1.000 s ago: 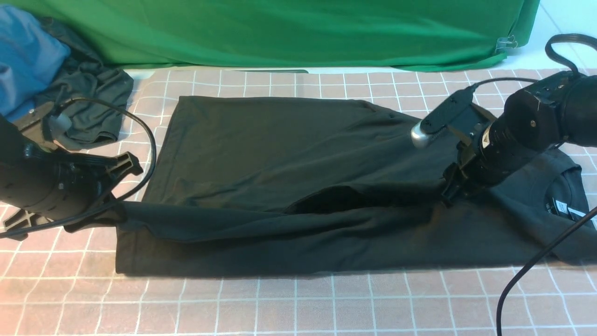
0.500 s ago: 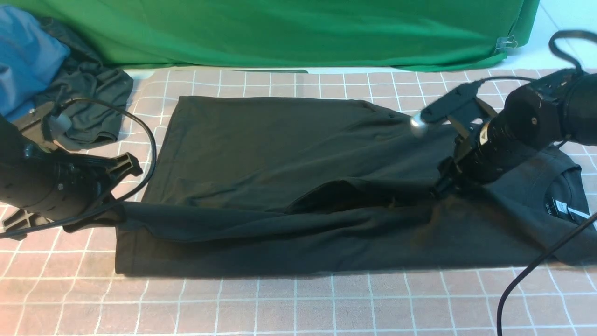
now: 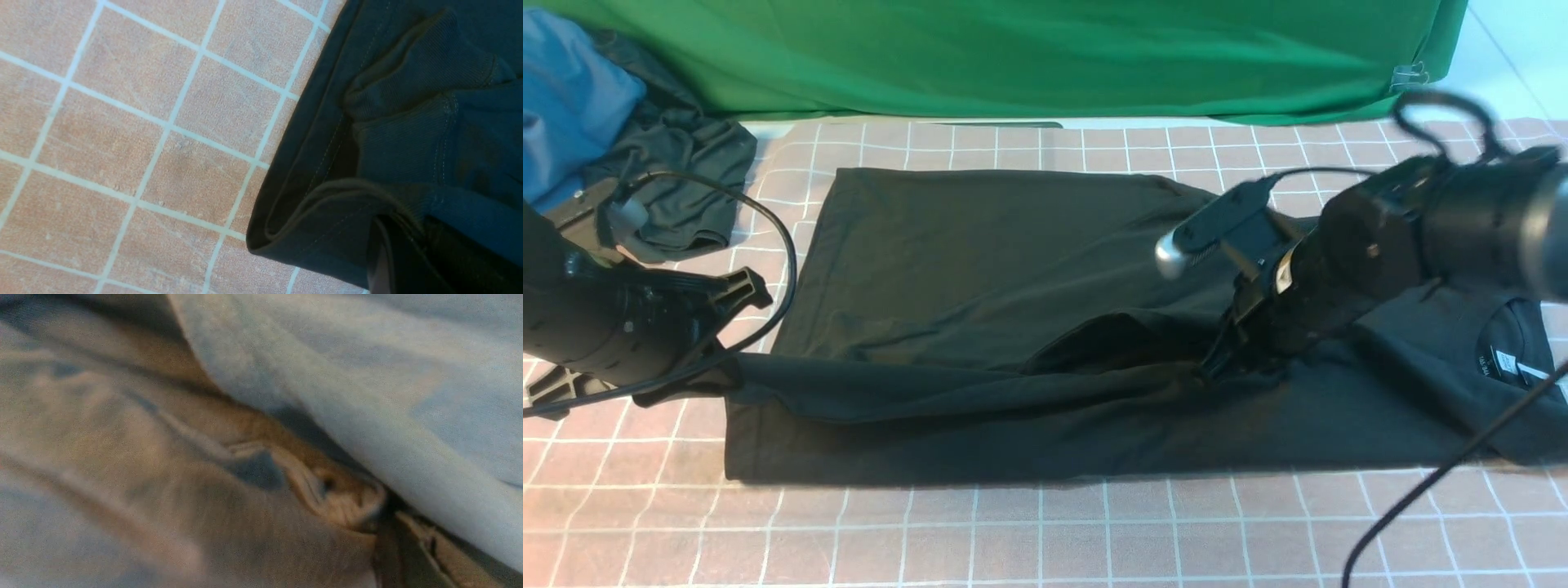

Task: Fold a long-sleeved shirt over a pink coffee tablecloth.
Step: 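Fold the black garment in half by bringing its near edge over to the far edge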

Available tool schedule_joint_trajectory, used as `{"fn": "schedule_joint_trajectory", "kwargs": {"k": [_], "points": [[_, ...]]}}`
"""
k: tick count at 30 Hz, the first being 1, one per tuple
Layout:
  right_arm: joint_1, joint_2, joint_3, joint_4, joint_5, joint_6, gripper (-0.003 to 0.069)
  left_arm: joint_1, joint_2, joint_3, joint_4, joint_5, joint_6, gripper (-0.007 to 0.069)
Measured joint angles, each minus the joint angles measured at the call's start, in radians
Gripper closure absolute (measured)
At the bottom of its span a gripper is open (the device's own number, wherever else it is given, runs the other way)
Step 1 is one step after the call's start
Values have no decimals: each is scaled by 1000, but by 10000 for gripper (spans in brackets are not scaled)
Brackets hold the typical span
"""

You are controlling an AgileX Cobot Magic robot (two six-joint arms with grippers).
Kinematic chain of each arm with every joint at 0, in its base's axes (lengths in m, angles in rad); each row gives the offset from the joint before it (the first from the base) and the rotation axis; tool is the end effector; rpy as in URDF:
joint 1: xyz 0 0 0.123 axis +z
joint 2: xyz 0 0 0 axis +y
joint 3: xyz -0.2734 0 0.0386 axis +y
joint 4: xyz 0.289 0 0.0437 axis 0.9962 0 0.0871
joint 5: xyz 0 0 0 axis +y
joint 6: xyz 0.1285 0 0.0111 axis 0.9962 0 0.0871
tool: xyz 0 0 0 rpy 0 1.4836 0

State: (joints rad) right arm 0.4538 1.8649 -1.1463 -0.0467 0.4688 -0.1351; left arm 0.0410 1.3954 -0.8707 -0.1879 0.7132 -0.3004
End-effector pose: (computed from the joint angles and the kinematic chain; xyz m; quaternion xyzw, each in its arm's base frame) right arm 0.3795 0.1821 0.1011 -0.2992 0.9252 0.0221 0.2325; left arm 0.3158 -0.0028 0.1755 -0.2212 0.9499 -0.1010 0.1962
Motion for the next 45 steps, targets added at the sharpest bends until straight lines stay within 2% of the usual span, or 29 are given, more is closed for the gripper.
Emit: {"fn": "schedule_joint_trajectory", "kwargs": {"k": [5, 8, 12, 14, 16, 20, 22, 25, 27, 33, 37, 39, 40, 42, 45], "points": [[-45, 32, -1, 0, -150, 20, 617, 0, 0, 0, -3, 0, 2, 595], [-90, 32, -27, 0, -164, 47, 615, 0, 0, 0, -3, 0, 2, 595], [-148, 31, -94, 0, -37, 55, 603, 0, 0, 0, -3, 3, 2, 595], [-161, 28, -148, -1, 136, 19, 580, 0, 0, 0, -3, 3, 2, 595], [-161, 24, -172, 8, 234, -12, 561, 0, 0, 0, -3, 3, 2, 595], [-149, 2, -184, 67, 372, -123, 461, 0, 0, 0, -3, 3, 2, 595], [-140, 2, -180, 73, 381, -162, 377, 0, 0, 0, -3, 3, 2, 595], [-137, 7, -168, 76, 358, -180, 309, 0, 0, 0, -3, 3, 2, 595], [-137, 30, -162, 69, 336, -184, 279, 0, 0, 0, -3, 3, 2, 595], [-137, 88, -161, 38, 292, -184, 266, 0, 0, 0, -3, 4, 0, 595], [-137, 101, -161, 31, 272, -184, 295, 0, 0, 0, -3, 4, 1, 595], [-137, 101, -161, 24, 261, -184, 388, 0, 0, 0, -3, 4, 1, 595], [-137, 101, -161, 11, 256, -184, 487, 0, 0, 0, -3, 4, 1, 595], [-137, 101, -161, -13, 257, -180, 579, 0, 0, 0, -3, 4, 1, 595], [-137, 101, -173, -47, 289, -164, 618, 0, 0, 0, -3, 4, 1, 595]]}}
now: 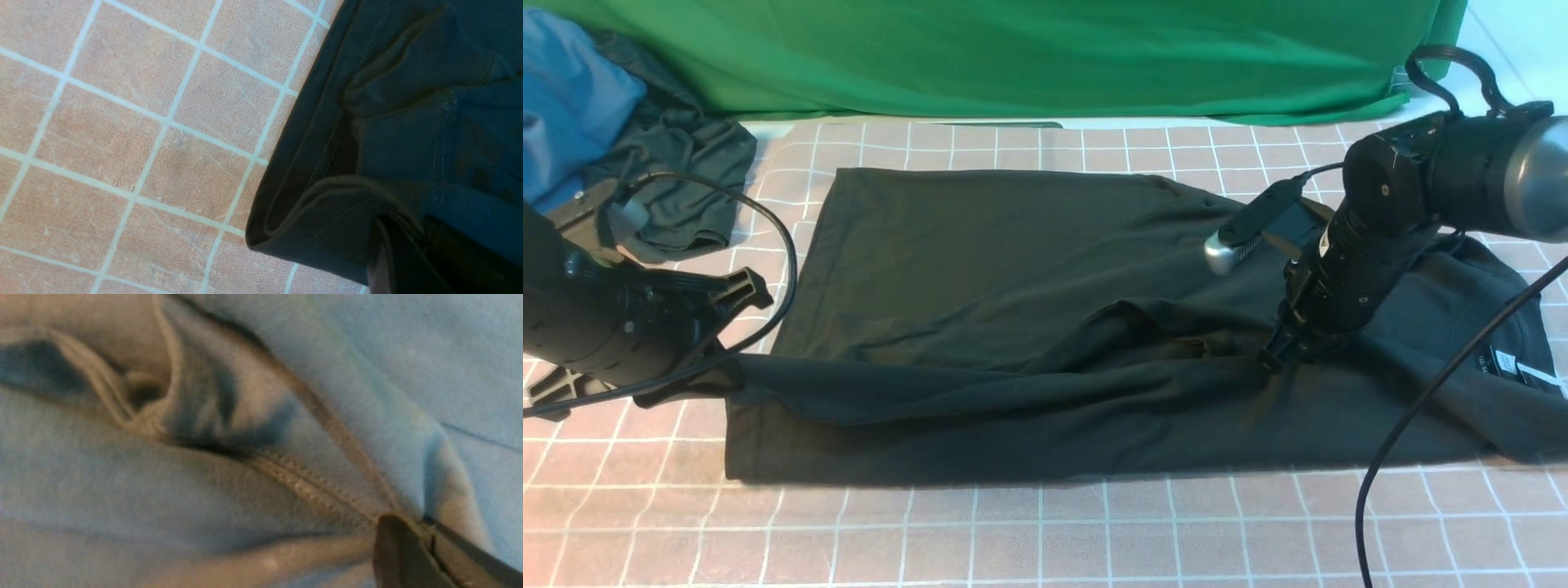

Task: Fold a long-sleeved shirt over a pink coffee tablecloth.
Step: 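Fold the black garment in half by bringing its near edge over to the far edge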

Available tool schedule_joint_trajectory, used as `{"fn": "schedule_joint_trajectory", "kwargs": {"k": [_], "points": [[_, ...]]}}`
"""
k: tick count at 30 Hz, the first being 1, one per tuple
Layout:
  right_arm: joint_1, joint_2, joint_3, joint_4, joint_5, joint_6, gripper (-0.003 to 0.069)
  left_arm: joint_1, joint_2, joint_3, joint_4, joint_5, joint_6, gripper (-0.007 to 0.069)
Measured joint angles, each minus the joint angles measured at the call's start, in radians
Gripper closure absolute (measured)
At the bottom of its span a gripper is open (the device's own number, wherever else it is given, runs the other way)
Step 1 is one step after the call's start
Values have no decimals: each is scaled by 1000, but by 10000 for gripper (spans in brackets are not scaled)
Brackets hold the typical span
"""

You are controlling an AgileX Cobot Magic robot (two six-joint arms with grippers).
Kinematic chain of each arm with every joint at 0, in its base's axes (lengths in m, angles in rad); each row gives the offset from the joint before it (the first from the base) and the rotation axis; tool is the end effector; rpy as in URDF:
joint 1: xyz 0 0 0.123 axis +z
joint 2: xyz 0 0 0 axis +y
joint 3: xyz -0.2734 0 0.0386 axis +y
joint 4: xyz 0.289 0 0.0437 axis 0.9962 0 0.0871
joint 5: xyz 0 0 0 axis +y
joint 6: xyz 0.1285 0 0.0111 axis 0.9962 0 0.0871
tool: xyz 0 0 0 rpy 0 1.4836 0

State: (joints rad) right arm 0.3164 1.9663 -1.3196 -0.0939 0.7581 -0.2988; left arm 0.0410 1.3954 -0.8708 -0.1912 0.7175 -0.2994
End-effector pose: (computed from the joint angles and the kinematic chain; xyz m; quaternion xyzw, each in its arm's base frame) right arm 0.4115 0.1260 0.0966 -0.3284 0.9354 -0.0352 0.1264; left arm 0.3154 -0.0032 0.1754 -0.2216 0.9502 -0.1021 0.1940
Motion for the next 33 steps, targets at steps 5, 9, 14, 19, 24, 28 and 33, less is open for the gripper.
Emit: {"fn": "schedule_joint_trajectory", "kwargs": {"k": [5, 9, 14, 19, 24, 28, 33], "points": [[-5, -39, -8, -14, 40, 13, 620, 0, -4, 0, 0, 7, 0, 595], [-20, -107, -10, -20, 74, 30, 620, 0, -17, -5, -1, 23, 0, 595], [-42, -191, -10, -27, 100, 33, 620, 0, -26, -70, -12, 90, 3, 595], [-49, -226, -10, 38, 102, 29, 620, 0, -31, -137, -24, 126, 3, 594], [-49, -178, -10, 135, 106, -19, 541, 0, -32, -139, -25, 140, 3, 594], [-49, -96, -10, 149, 96, -23, 349, 0, -31, -139, -25, 145, 3, 594], [-49, -29, -10, 184, 71, -24, 271, 0, -31, -139, -25, 146, 3, 594]]}}
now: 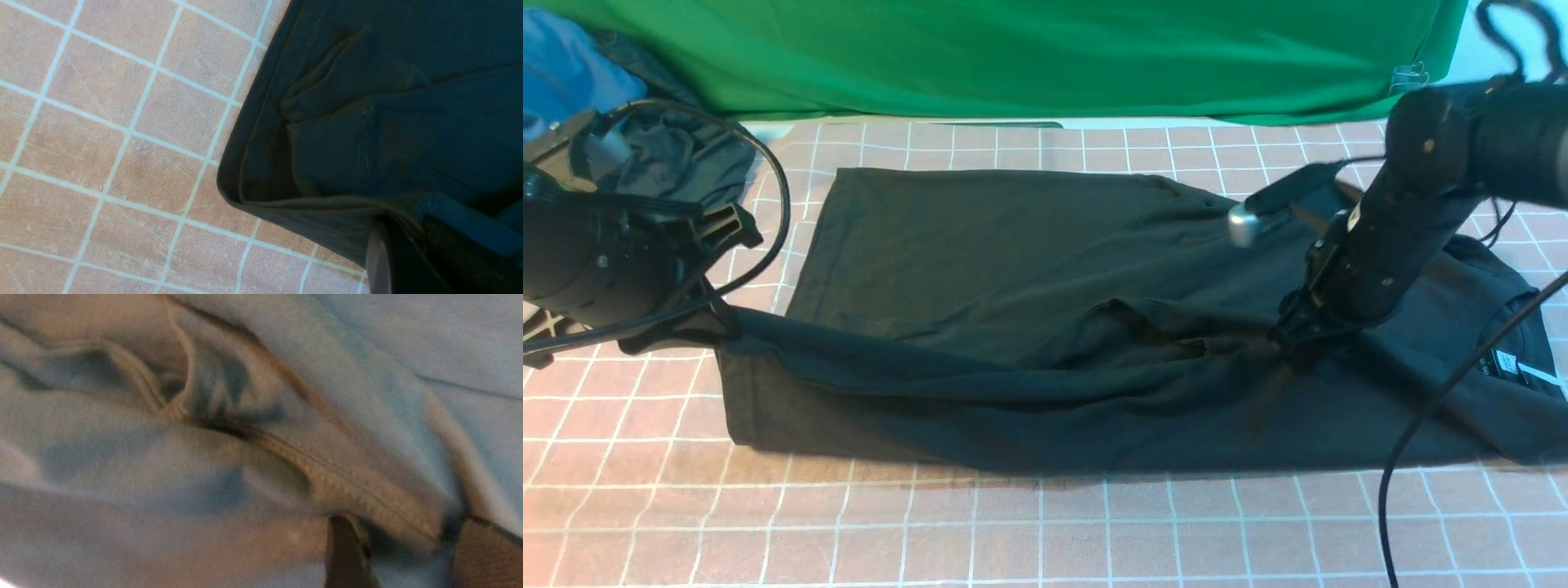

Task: Fold a long-sleeved shirt over a pink coffee tablecloth.
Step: 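Fold the black garment in half by bringing its near edge over to the far edge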

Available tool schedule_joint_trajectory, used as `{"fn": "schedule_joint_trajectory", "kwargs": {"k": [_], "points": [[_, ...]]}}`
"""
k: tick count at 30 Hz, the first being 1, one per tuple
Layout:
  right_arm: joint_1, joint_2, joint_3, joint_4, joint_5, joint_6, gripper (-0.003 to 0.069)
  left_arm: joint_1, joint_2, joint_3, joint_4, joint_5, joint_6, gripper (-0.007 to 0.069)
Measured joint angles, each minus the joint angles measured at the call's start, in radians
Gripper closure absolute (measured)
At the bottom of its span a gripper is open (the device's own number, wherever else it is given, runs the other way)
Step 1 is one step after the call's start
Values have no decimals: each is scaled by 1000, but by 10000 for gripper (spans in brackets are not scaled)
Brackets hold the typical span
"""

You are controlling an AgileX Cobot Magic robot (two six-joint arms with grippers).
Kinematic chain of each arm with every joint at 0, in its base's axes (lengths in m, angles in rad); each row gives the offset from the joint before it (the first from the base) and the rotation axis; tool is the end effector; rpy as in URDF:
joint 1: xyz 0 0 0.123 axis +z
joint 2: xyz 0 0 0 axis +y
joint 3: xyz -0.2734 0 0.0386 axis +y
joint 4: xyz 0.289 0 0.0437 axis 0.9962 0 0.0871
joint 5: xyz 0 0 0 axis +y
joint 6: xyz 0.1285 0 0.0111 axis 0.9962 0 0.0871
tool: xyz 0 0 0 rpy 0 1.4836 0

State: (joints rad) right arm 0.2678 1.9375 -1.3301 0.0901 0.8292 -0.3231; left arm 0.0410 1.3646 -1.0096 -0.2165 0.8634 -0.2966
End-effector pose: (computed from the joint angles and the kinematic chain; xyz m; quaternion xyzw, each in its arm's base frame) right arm 0.4073 0.1206 0.1098 -0.2637 0.9576 0.0333 0.1113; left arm 0.3239 -0.0078 0.2245 -0.2129 0.9479 -0.1223 0.2028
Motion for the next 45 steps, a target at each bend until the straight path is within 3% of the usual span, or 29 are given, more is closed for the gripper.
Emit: {"fn": "schedule_joint_trajectory", "kwargs": {"k": [8, 10, 13, 26, 34, 41, 45], "points": [[0, 40, 0, 12, -47, -8, 348, 0, 0, 0, 2, 0, -2, 594], [0, 40, 0, 12, -60, -22, 534, 0, 0, 0, 3, -1, -1, 594], [-3, 25, -1, 11, -61, -25, 607, 0, 0, -1, -1, -2, -1, 594], [-132, -141, -47, 18, 62, -25, 622, 0, 0, -78, -21, 0, -1, 594], [-191, -141, -101, 15, 74, -25, 624, 0, 24, -89, -27, -141, -17, 594], [-198, -141, -172, 14, 59, -25, 624, 0, 154, -185, -46, -165, -32, 594], [-196, -140, -178, 92, 110, -63, 618, 0, 209, -242, -60, -119, -33, 594]]}}
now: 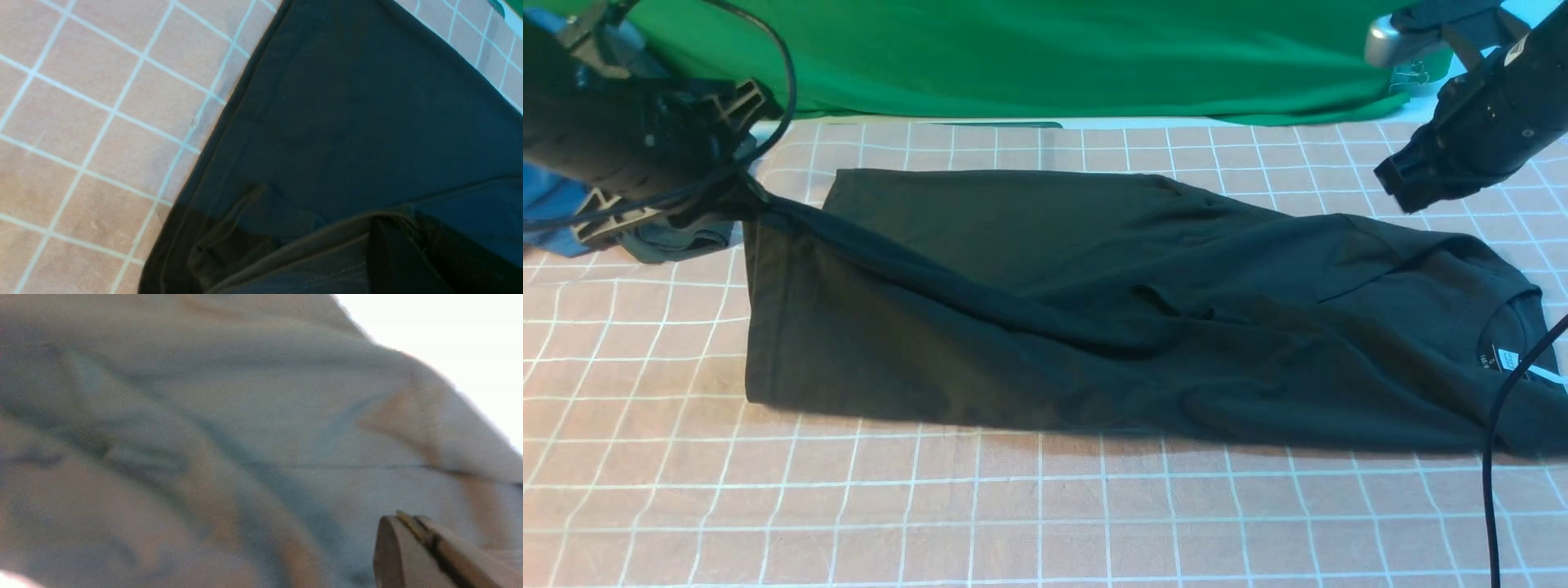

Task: Fold a long-sleeved shirt over a pink coffee tablecloth.
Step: 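Fold the black garment in half by bringing its near edge over to the far edge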

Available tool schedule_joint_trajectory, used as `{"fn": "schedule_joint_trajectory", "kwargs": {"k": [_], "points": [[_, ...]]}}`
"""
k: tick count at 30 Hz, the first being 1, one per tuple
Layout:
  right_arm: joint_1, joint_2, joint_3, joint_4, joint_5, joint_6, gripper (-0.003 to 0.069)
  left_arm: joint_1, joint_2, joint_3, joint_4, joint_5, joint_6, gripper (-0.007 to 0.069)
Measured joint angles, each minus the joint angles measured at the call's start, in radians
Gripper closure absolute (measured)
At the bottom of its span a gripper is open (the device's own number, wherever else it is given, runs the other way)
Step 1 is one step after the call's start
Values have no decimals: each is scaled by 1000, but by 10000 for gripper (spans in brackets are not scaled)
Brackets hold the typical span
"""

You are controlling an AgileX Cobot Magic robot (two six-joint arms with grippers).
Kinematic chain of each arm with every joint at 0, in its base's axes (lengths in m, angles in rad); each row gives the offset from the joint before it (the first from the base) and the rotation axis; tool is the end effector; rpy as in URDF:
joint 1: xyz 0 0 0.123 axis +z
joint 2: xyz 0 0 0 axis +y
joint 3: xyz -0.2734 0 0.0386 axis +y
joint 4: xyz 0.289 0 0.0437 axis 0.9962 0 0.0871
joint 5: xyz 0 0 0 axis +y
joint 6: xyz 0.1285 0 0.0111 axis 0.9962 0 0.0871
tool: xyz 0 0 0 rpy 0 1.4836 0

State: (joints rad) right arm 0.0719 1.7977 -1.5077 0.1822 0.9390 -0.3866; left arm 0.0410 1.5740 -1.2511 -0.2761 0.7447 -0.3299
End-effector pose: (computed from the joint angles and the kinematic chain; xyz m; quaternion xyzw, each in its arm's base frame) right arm 0.4399 0.0506 0.2243 -0.1852 0.9560 0.0489 0.2224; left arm 0.4005 -0.0074 0.2420 -0.2432 0.9185 -0.1589 0.2681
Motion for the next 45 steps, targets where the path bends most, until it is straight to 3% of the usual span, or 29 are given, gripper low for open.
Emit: {"fn": "schedule_joint_trajectory", "kwargs": {"k": [2, 5, 8, 11, 18, 24, 26, 28, 31, 45], "points": [[13, 8, 0, 49, 62, -51, 601, 0, 9, -3, 8, 16, 0, 594], [56, 42, 0, 83, 114, -116, 519, 0, 13, -3, 26, 35, 0, 594], [108, 94, 0, 86, 124, -151, 374, 0, 13, -5, 34, 41, 1, 594], [143, 140, 0, 46, 130, -165, 278, 0, 13, -7, 39, 45, 3, 594], [181, 216, 0, -48, 87, -154, 227, 0, 13, -7, 41, 56, 14, 594], [183, 244, 0, -54, 34, -151, 230, 0, 13, -7, 41, 57, 18, 594], [183, 259, -1, -58, 31, -150, 299, 0, 13, -7, 41, 57, 18, 594], [183, 266, -1, -63, 31, -145, 473, 0, 13, -7, 40, 57, 18, 594], [183, 268, -1, -63, 31, -140, 591, 0, 13, -7, 31, 57, 18, 594], [143, 25, -1, -72, 4, -87, 606, 0, -65, -31, 16, 73, 18, 594]]}}
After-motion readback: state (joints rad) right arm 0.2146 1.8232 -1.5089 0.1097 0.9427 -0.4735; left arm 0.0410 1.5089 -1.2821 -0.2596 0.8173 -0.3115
